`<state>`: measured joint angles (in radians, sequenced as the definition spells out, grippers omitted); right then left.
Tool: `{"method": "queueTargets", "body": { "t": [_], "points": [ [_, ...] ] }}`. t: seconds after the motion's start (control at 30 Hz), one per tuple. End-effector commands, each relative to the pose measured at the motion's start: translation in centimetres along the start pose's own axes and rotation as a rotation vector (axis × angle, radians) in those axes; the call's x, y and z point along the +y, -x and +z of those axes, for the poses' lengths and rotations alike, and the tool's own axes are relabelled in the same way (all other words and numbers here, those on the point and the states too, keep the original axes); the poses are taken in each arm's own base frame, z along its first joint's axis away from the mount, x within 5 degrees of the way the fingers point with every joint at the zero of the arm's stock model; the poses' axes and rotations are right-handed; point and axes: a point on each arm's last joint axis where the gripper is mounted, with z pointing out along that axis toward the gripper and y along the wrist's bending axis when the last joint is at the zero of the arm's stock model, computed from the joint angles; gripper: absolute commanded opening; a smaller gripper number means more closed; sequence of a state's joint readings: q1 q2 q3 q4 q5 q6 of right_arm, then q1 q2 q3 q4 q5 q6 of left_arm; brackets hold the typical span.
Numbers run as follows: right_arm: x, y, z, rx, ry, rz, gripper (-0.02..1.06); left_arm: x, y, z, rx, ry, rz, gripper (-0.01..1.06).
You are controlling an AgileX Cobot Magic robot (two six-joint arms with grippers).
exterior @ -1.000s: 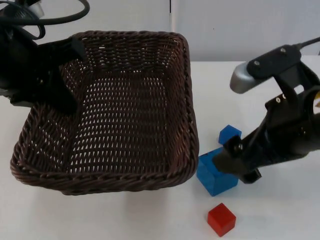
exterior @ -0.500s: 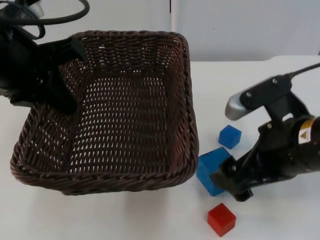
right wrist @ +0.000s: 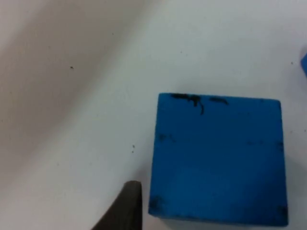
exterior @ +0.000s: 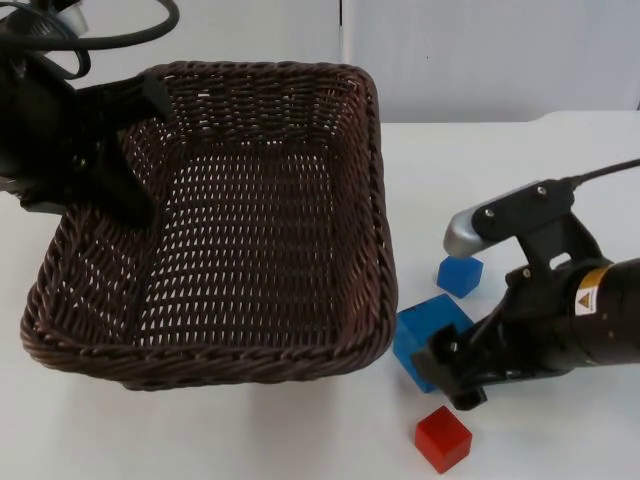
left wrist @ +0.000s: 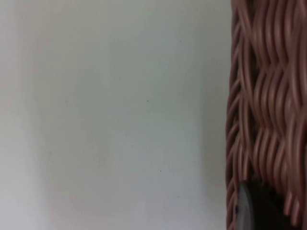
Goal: Pick up the basket with the left hand and place the largest block into the basket with the right hand.
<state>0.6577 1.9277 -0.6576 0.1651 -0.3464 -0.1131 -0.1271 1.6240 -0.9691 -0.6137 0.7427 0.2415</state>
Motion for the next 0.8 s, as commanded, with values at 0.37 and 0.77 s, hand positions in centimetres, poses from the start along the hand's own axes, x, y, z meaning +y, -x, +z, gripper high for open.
{"method": "queueTargets", "body": {
  "t": [0.37, 0.77],
  "points": [
    [0.20, 0.88, 0.42, -0.051, 0.003, 0.029, 1.03, -0.20, 0.11, -0.13, -0.013, -0.017, -0.021, 0.00],
    [0.24, 0.30, 0.61, -0.002, 0.006, 0.028, 0.70, -0.22, 0.15, -0.13, -0.017, -0.018, -0.024, 0.00]
  ]
}}
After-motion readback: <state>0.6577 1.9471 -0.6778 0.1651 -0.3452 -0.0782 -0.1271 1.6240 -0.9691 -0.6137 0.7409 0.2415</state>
